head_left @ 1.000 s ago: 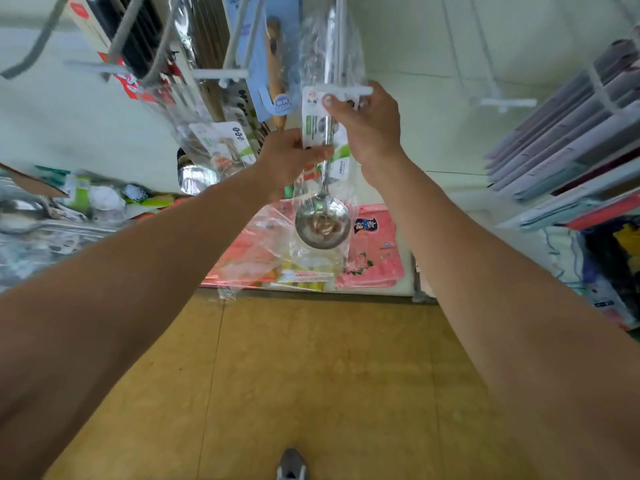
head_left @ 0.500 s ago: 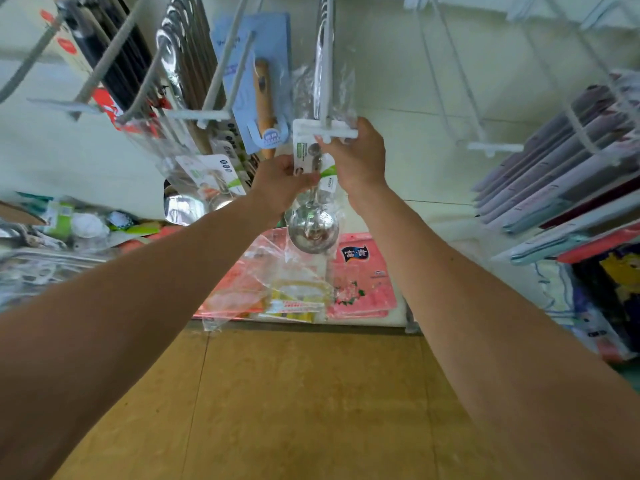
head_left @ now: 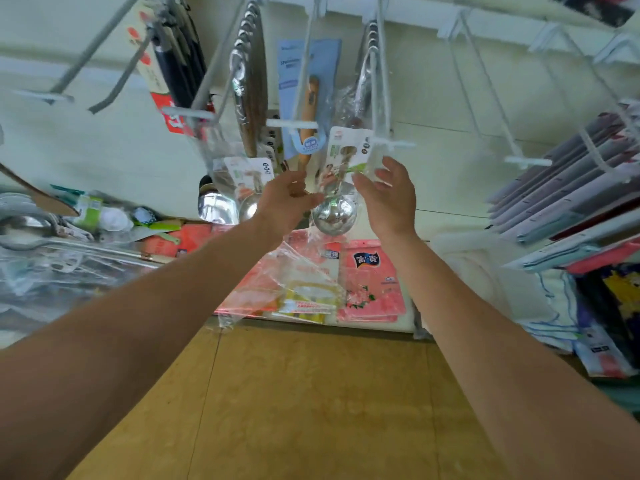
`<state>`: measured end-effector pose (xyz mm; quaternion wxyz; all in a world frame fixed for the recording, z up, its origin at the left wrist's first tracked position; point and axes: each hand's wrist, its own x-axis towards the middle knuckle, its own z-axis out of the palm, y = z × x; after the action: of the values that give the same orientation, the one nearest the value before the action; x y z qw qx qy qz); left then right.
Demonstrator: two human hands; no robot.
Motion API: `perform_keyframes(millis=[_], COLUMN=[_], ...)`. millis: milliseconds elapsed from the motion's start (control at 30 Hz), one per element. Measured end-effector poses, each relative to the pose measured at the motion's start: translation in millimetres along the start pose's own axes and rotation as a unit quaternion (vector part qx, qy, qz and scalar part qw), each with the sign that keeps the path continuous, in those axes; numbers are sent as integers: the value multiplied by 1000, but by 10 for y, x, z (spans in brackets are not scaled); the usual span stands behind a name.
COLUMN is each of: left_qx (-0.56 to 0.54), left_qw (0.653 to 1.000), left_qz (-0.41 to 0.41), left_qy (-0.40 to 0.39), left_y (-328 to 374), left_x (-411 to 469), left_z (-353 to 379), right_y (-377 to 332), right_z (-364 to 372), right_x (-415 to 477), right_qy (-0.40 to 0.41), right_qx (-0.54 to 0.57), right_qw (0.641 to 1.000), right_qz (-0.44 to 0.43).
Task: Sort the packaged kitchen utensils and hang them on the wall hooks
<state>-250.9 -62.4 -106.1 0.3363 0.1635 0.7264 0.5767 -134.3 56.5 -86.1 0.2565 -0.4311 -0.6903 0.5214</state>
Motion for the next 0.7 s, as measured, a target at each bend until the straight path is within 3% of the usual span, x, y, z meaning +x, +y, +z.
perform_keyframes(millis=[100,233,400,700], left_qx=[27,114,231,249], left_qw=[999,992,965,932], left_qz=[8,-1,48,-48], left_qy=[23,48,112,259], left_y=[-100,-386,-640,-1091], left_x=[-304,-810,-1528,-3060], left_z=[-328,-1056,-2284,-4724], right_y=[37,49,-191,-1008], right_z=[183,652,1524,3592], right_x=[-445,-1140,-1811,-3311], right_qy=[-15,-127,-234,-381], right_qx=[-21,-70,-122,-195], right_qw=[1000,989,957,872], right_qz=[-3,-38,-123,-238])
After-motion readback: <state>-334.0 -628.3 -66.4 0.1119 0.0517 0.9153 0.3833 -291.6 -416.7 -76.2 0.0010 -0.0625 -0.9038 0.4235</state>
